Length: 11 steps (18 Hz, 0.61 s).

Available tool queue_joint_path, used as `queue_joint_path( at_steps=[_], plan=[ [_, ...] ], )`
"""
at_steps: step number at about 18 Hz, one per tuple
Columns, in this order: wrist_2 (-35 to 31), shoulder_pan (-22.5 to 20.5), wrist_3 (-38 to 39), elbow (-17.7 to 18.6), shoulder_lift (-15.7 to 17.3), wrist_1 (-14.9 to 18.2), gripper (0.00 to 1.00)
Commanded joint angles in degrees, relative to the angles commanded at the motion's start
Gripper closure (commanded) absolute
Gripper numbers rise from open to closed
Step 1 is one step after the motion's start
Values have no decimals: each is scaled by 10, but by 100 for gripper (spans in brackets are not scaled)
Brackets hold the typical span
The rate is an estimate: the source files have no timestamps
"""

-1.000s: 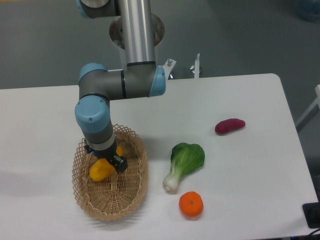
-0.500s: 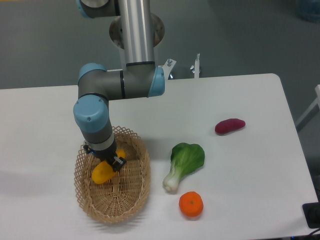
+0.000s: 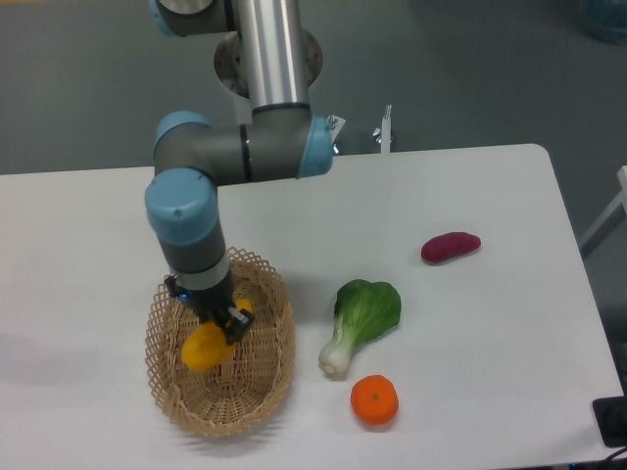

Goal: Pick up the mango from the basket
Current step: 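Lift the yellow mango up out of the basket, then carry the held mango away from the basket toward the purple sweet potato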

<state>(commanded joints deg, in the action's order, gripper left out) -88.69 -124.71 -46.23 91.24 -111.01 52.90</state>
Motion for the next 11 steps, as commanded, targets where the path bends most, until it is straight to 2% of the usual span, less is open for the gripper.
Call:
queue_joint_path(
  at_steps=[6, 11],
  plan=[
    [63, -96, -75, -61, 33, 104, 57],
    [72, -176, -191, -109, 41, 182, 57]
  ],
)
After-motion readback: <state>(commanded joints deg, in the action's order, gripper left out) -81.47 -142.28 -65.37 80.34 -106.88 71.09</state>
